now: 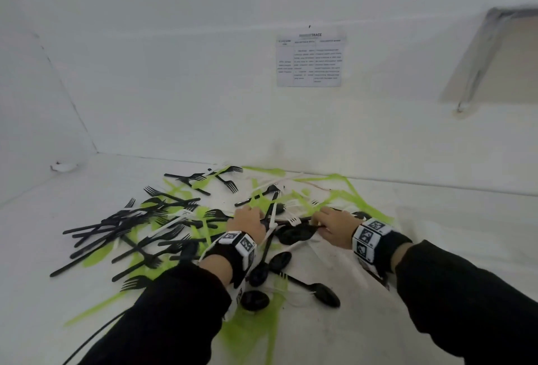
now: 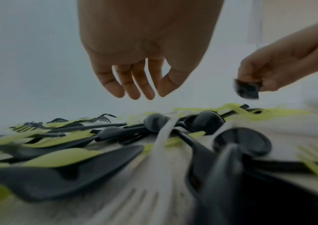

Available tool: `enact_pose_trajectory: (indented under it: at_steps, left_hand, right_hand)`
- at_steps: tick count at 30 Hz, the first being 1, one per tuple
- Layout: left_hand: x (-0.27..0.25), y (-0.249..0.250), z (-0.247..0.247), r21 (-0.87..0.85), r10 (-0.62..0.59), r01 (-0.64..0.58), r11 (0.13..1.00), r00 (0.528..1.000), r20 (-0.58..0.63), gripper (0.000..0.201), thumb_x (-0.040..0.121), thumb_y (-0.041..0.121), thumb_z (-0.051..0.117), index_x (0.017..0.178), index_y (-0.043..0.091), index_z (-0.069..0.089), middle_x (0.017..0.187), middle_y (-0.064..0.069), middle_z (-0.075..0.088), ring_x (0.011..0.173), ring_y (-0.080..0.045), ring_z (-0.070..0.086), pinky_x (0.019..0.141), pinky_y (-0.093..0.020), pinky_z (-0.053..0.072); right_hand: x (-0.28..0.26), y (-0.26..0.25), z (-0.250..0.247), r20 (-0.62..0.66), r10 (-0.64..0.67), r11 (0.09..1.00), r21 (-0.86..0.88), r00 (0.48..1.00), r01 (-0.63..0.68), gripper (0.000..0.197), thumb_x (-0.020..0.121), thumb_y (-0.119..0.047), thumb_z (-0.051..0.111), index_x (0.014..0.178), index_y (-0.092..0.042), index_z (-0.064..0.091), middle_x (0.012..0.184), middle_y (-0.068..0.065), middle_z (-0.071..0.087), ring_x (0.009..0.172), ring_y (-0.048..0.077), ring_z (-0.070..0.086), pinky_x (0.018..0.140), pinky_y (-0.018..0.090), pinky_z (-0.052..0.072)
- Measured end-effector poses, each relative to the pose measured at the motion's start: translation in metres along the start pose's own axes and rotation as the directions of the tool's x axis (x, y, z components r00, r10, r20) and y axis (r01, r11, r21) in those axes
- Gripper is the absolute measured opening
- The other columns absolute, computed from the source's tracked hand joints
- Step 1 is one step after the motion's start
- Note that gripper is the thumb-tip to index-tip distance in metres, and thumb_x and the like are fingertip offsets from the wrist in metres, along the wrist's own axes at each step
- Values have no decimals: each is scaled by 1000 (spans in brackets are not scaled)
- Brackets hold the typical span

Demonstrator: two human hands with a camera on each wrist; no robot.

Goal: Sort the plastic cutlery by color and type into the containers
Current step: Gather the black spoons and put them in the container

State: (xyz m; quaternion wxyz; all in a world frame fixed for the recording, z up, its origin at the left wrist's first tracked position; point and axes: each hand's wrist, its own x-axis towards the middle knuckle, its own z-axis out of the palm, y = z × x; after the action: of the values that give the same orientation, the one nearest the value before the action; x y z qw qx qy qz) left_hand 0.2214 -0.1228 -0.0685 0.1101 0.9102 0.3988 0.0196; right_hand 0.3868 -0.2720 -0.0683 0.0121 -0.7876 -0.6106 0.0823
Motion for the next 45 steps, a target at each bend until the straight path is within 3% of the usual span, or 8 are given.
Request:
enact_pose_trajectory:
  at_steps: [8,18,22,27,30,33,38,45]
  left_hand:
    - [24,-24,0,260,66,-129,957,968,241,38,96,30,44,133,22,46,134,-9,43,125,-30,42,102,-46,37]
    - [33,-13,12,25,170,-181,983,958,232,36,89,30,55,116,7,54,120,-13,57,109,-29,56,82,-32,44]
    - [34,-14,10,101,179,-208,973,953,243,26,94,17,47,117,6,56,124,-13,57,115,-30,54,91,-35,44]
    - [22,-20,-6,146,174,-184,972,982,78,36,98,32,35,126,13,46,133,-11,45,121,-31,47,95,-42,39]
    - [17,-31,-13,17,188,-190,982,980,70,34,98,31,33,125,12,42,125,-13,52,110,-32,54,83,-36,41]
    - [10,-41,-19,15,189,-192,981,977,94,29,96,32,37,112,11,49,115,-12,59,102,-31,58,80,-35,44]
    - [-7,-46,-20,-237,190,-173,956,981,47,26,93,26,45,105,6,56,107,-13,61,96,-28,57,71,-28,40]
    - [-27,-48,-14,-336,228,-210,918,974,13,16,87,24,55,96,11,55,94,-10,61,87,-25,57,72,-30,43]
  right_hand:
    - [36,-23,9,107,140,990,-26,984,-138,34,89,-17,52,122,-15,52,126,9,51,118,27,50,97,33,42]
    - [12,-15,-6,13,293,950,110,956,-293,22,93,-24,44,110,-11,51,108,11,63,102,29,59,78,30,42]
    - [8,-17,-12,-54,368,919,173,928,-354,21,93,-26,43,111,-14,45,103,6,68,99,28,59,86,36,41]
    - [12,-36,-18,-176,397,865,401,901,-303,21,97,-15,39,114,-3,40,92,23,62,84,37,59,65,31,34]
    - [18,-51,-21,-165,447,807,499,879,-317,20,97,-17,40,113,-6,45,73,7,56,78,28,53,63,27,28]
    - [30,-64,-23,-86,513,763,501,854,-408,30,96,-22,43,120,-5,49,101,14,63,98,31,57,71,28,36]
    - [53,-90,-17,11,513,645,655,858,-394,31,91,-41,50,84,-10,50,72,4,54,53,15,45,33,12,34]
    - [71,-116,-14,-11,602,459,823,798,-335,21,86,-18,56,102,-9,46,81,8,55,67,24,51,55,30,38]
